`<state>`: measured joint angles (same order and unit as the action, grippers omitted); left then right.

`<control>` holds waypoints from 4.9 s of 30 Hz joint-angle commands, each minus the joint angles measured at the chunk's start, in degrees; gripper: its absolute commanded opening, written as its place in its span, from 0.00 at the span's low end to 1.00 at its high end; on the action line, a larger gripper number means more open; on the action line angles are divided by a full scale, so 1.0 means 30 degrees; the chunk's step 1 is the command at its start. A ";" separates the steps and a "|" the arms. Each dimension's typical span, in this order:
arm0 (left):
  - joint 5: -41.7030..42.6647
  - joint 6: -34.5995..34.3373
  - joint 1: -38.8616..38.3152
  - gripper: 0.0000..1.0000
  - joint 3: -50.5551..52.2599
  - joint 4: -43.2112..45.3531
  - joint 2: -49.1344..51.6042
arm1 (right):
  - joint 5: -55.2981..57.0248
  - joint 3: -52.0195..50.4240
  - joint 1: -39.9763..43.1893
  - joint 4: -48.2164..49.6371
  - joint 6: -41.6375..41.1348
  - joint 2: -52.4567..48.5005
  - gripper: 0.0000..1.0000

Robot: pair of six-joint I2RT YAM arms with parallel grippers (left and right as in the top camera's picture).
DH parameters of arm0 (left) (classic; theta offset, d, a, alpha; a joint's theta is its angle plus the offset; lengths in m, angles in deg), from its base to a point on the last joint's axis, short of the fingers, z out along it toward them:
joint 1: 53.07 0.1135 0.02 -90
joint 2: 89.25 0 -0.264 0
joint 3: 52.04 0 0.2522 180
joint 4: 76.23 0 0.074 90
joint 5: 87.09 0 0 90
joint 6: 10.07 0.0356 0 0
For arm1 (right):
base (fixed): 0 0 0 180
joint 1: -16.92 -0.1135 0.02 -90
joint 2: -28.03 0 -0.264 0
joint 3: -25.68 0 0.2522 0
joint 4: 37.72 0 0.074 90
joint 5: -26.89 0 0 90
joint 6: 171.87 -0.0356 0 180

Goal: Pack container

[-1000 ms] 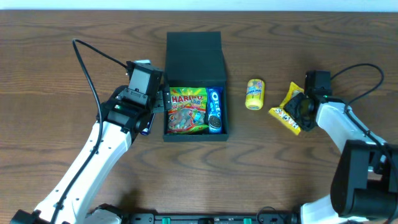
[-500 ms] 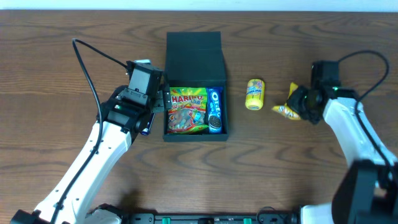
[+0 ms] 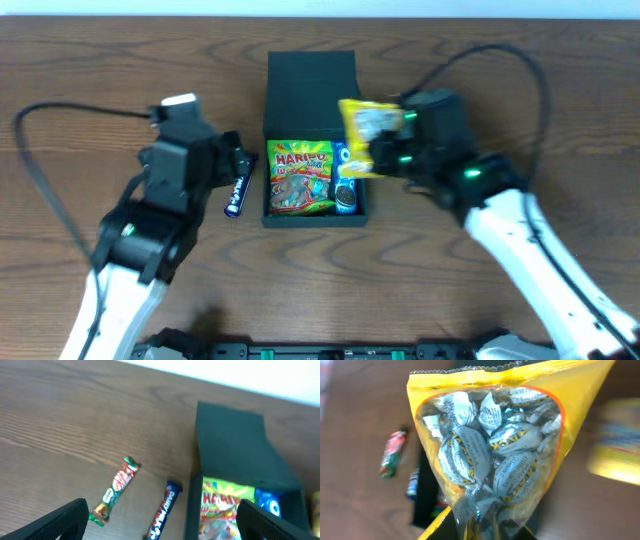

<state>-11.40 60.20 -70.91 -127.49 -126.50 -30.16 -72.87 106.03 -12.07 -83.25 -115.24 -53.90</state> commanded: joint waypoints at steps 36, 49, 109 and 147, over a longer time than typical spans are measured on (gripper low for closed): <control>-0.0350 -0.0437 0.0459 0.95 0.0015 -0.3279 -0.2820 | -0.0117 0.0619 -0.3242 0.1341 0.0743 -0.2324 0.20; -0.0204 -0.0568 0.0459 0.95 0.0015 -0.3351 -0.2586 | -0.0860 0.0503 -0.3504 0.1785 0.1450 -0.8320 0.01; 0.1137 -0.0554 0.0459 0.95 0.0044 -0.3395 -0.1071 | -0.0641 0.0576 -0.2499 0.5195 0.7854 -0.6594 0.01; 0.1129 -0.0444 0.0459 0.95 0.0044 -0.3395 -0.1064 | -0.1333 0.0554 -0.2361 0.5122 0.6834 -1.0003 0.01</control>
<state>-7.96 58.95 -69.78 -127.49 -136.49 -33.48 -74.75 107.85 -19.54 -67.75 -97.16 -83.58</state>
